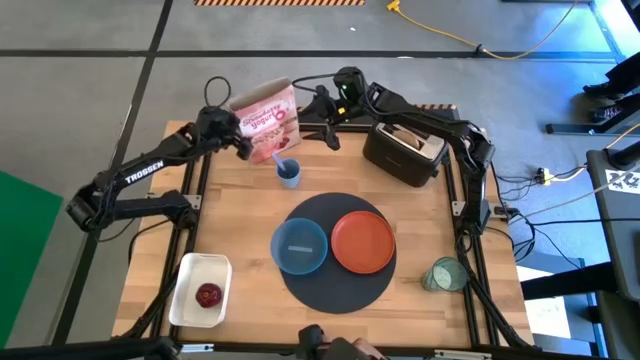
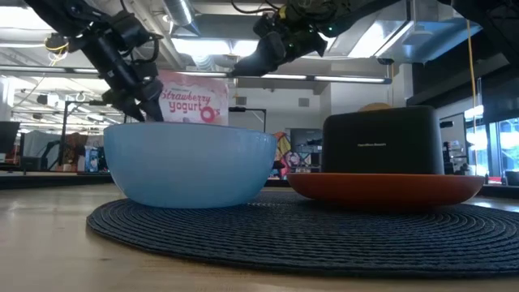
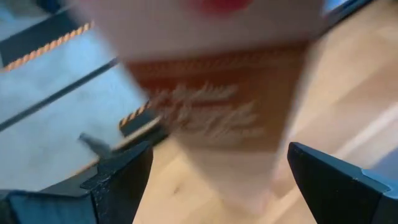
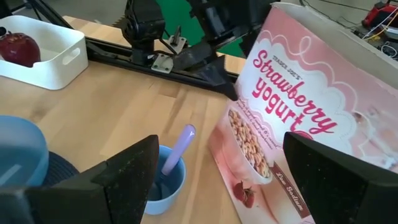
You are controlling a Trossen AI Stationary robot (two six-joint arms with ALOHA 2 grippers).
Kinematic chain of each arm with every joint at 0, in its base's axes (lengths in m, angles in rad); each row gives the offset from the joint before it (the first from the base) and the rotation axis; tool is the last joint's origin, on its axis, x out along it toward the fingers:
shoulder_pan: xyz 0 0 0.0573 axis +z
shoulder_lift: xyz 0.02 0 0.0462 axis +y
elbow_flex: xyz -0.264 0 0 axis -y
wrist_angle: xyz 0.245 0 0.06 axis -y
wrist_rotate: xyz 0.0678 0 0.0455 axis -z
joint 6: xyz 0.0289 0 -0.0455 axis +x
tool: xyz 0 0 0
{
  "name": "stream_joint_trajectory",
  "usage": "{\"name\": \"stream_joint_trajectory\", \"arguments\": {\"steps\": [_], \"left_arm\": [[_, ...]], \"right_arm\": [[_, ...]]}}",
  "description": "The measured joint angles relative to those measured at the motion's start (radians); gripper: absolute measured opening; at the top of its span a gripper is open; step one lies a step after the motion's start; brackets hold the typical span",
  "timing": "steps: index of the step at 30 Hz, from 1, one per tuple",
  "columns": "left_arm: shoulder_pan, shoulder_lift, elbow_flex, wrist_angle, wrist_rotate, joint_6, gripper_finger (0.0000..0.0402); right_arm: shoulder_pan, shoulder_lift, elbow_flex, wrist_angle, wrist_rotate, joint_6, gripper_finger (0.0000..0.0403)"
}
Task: Arrange a breakfast setting
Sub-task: Pour the cereal from the cereal box into the blue bowl
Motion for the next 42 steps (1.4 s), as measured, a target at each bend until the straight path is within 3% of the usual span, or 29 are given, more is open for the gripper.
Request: {"name": "stream_joint_trajectory", "arguments": {"steps": [4,10,15,21,23,28,30,36,42], "left_arm": [[0.018,0.015,0.000,0.071,0.113,0.022,0.0369],[0.047,0.097,0.000,0.095,0.123,0.028,0.0369],[0.043,0.169,0.000,0.108,0.195,0.063,0.0366],[0.010,0.198,0.000,0.109,0.223,0.087,0.0332],[-0.006,0.197,0.000,0.110,0.223,0.089,0.0319],[-0.041,0.197,0.000,0.110,0.223,0.113,0.0293],[-0.057,0.197,0.000,0.110,0.223,0.123,0.0286],[-0.089,0.197,0.000,0.110,0.223,0.151,0.0274],[-0.100,0.196,0.000,0.110,0.197,0.166,0.0273]], "right_arm": [[0.000,0.000,0.000,0.000,-0.016,0.000,0.0334],[0.000,0.000,0.000,-0.007,-0.026,0.002,0.0334],[0.000,0.000,0.000,-0.007,-0.026,0.002,0.0334],[0.000,0.000,0.000,-0.011,-0.022,-0.002,0.0334],[0.000,-0.001,0.000,0.001,0.022,-0.022,0.0334],[0.001,-0.001,-0.001,0.123,0.300,-0.130,0.0334],[0.000,-0.001,-0.001,0.166,0.364,-0.177,0.0334],[-0.027,0.005,0.000,0.186,0.374,-0.237,0.0327],[-0.054,0.032,-0.001,0.104,0.353,-0.243,0.0265]]}}
